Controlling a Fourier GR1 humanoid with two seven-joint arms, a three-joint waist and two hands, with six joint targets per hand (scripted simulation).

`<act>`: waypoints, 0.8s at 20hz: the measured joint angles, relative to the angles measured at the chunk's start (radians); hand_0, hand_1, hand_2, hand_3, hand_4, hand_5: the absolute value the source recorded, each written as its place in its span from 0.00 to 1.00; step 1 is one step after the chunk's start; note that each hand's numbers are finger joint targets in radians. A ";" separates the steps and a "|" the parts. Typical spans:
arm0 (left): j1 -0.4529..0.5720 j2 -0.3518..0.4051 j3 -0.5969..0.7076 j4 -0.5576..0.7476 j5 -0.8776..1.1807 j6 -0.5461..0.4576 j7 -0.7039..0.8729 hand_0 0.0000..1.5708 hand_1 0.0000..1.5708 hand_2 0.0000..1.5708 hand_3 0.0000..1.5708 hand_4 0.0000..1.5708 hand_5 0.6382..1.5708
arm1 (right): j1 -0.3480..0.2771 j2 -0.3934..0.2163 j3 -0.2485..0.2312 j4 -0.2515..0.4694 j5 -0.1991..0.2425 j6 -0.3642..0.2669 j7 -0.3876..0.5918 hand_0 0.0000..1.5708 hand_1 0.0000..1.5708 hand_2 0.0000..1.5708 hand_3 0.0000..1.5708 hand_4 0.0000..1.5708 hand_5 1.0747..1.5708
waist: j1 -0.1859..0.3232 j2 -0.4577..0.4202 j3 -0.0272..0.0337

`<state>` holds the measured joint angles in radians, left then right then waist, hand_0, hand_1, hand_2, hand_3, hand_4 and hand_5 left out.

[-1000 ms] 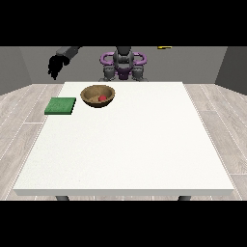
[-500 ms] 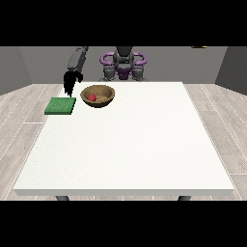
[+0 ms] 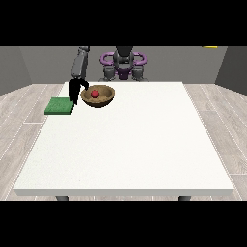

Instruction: Pick the cup and pour the ball into the bowl, then pick the bowl and place it on the pad

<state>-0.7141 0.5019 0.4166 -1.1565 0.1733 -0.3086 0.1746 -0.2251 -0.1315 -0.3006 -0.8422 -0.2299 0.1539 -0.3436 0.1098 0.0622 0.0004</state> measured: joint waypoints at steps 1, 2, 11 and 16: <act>0.011 0.006 0.002 -0.011 0.008 -0.002 0.004 0.00 0.00 0.00 0.00 0.64 0.96 | -0.010 -0.001 0.000 0.026 0.001 0.001 -0.012 0.00 0.00 0.00 0.00 0.33 0.97 | -0.002 0.001 0.0001; 0.016 0.021 0.013 -0.003 0.014 -0.006 -0.003 0.00 0.00 0.00 0.00 0.65 0.97 | -0.027 -0.002 0.004 0.032 0.003 -0.003 -0.006 0.00 0.00 0.00 0.00 0.33 0.96 | -0.014 0.009 0.0003; 0.025 0.073 0.037 -0.056 0.074 -0.037 -0.004 0.00 0.00 0.00 0.00 0.65 0.97 | -0.030 -0.001 0.002 0.064 0.001 0.035 -0.166 0.00 0.00 0.00 0.00 0.29 0.95 | -0.001 0.063 -0.0277; 0.029 0.087 0.041 -0.061 0.091 -0.054 -0.007 0.00 0.00 0.00 0.00 0.65 0.97 | -0.023 0.009 0.004 0.047 0.019 -0.018 -0.175 0.00 0.00 0.00 0.00 0.30 0.96 | 0.004 0.074 -0.0354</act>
<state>-0.6856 0.5887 0.4579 -1.2178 0.2642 -0.3627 0.1677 -0.2479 -0.1222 -0.2964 -0.7955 -0.2114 0.1359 -0.5187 0.1137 0.1362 -0.0350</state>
